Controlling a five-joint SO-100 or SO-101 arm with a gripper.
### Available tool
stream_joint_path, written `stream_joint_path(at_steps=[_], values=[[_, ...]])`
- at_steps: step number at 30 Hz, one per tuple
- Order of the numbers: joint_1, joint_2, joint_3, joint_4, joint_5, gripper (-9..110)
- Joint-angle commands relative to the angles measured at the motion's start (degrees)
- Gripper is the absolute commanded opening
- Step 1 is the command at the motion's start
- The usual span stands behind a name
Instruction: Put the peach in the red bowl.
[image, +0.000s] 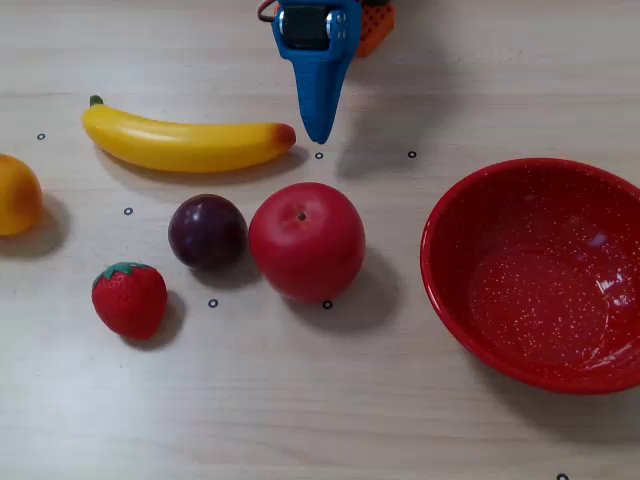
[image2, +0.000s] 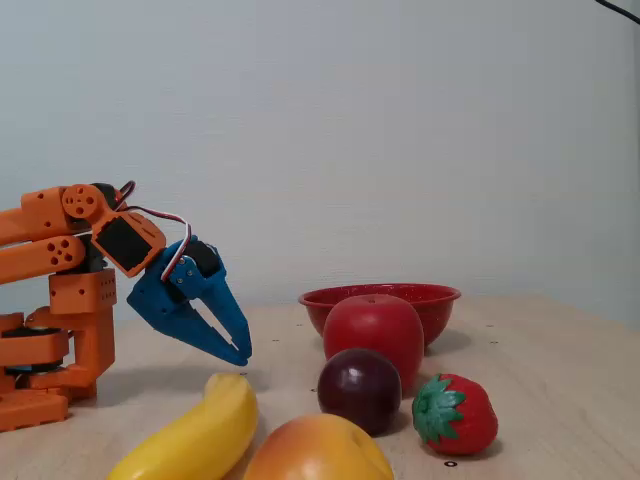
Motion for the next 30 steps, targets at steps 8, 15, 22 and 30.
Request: stream_joint_path(at_steps=[8,15,22,30], values=[[-2.72,-21.53,-23.99,1.05,17.75,0],[-19.51,-51.42,-56.95,12.39,29.71,0],[-35.51,-77.61,-88.33,18.98,37.53,0],[-45.97,-104.59,-124.10,36.65,49.66,0]])
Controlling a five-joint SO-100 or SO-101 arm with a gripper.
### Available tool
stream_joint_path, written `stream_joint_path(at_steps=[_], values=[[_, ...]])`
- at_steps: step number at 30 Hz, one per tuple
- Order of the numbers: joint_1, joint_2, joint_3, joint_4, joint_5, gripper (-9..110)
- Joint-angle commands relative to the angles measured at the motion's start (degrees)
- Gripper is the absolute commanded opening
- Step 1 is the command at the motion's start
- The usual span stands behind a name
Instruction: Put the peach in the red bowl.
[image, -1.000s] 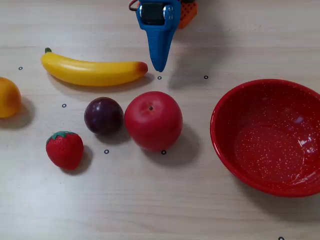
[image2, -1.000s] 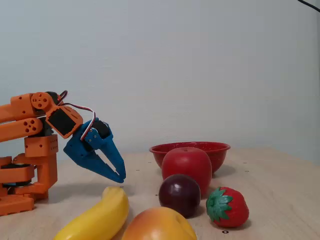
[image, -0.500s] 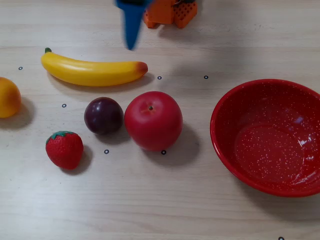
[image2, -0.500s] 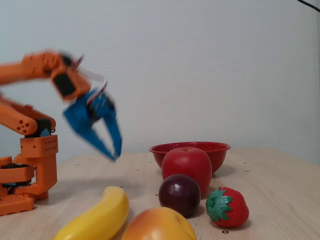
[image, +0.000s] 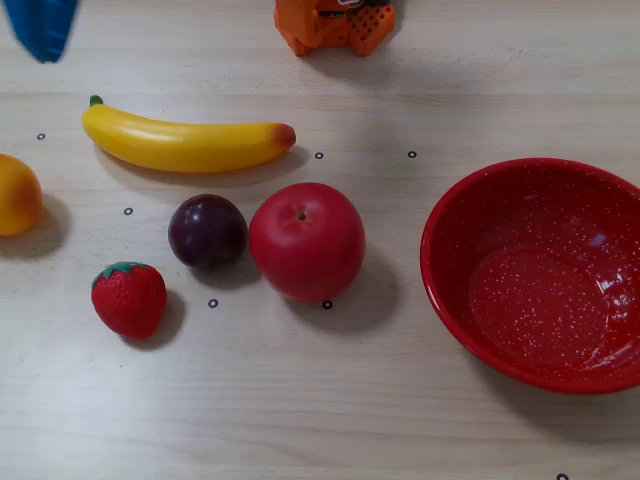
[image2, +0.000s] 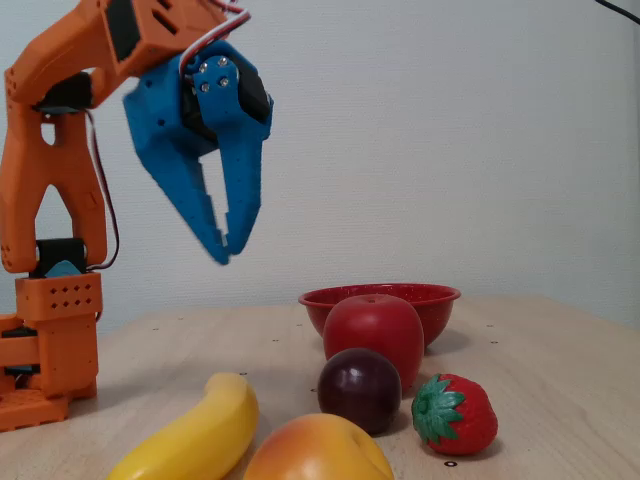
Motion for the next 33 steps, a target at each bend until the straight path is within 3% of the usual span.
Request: stream_joint_path(at_steps=[1,6,8,16,21,33], values=[[-2.72,-4.57,-15.38,6.15,6.42,0],[-8.44,-16.61,-31.82,9.84,11.25,14],[-10.11,-19.60,-34.63,8.61,19.16,17],[-14.59,-30.94,-45.26,12.04,30.76,41],[-14.85,-39.02,-53.09,14.77,35.24,46],[-11.16,-43.07,-49.83,15.47,35.07,49]])
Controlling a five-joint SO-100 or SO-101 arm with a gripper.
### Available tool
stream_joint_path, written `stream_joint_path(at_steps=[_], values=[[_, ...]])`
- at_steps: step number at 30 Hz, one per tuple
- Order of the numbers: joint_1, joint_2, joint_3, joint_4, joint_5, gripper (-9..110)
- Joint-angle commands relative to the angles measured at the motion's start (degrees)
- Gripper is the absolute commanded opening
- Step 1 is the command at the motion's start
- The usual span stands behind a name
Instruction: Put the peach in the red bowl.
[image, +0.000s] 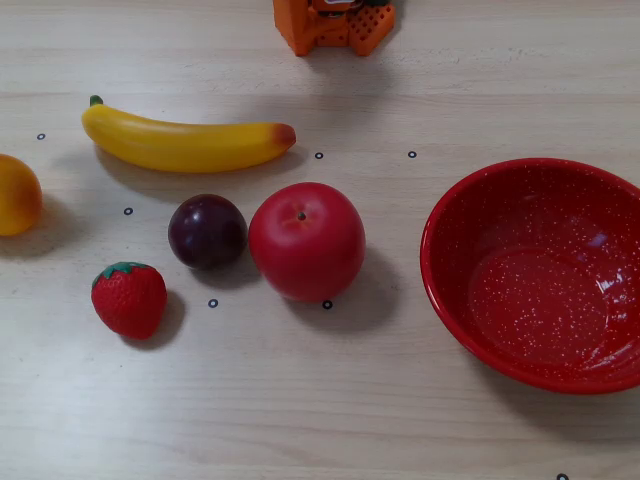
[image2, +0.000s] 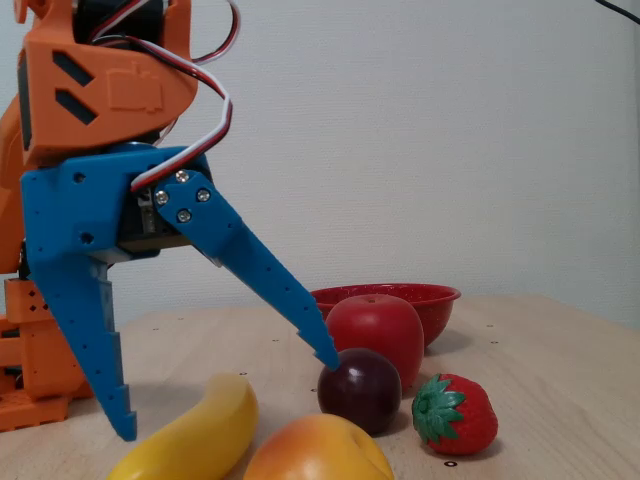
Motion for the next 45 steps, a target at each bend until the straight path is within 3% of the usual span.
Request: stream_joint_path(at_steps=[1,13,22,45], values=[[2.99,1.76,-1.23,2.55,-1.23,49],[7.21,-3.78,-2.20,-2.72,-7.12,50],[6.68,-4.13,-1.23,-10.20,-6.15,50],[7.03,-7.29,3.43,-16.44,-2.99,49]])
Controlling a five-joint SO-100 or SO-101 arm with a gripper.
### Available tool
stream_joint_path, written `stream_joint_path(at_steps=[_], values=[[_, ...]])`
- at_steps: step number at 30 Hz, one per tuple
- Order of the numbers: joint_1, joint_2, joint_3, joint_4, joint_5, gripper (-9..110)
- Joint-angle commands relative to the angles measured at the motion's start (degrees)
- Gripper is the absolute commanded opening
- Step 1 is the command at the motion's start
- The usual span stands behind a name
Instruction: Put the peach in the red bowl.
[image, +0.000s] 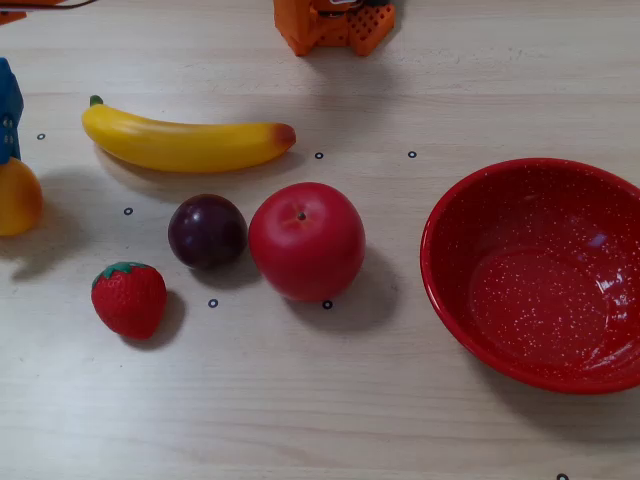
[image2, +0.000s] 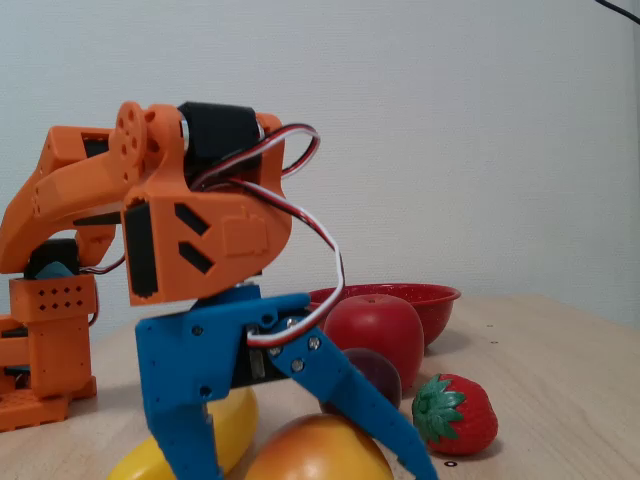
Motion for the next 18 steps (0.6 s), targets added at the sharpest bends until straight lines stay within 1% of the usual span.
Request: stream_joint_path(at_steps=[1,8,18], values=[[0.70,2.55,-1.76,-1.85,2.02,49],[0.79,2.37,-1.76,-1.93,3.60,43],[0.53,2.46,-1.67,-2.29,4.75,38]])
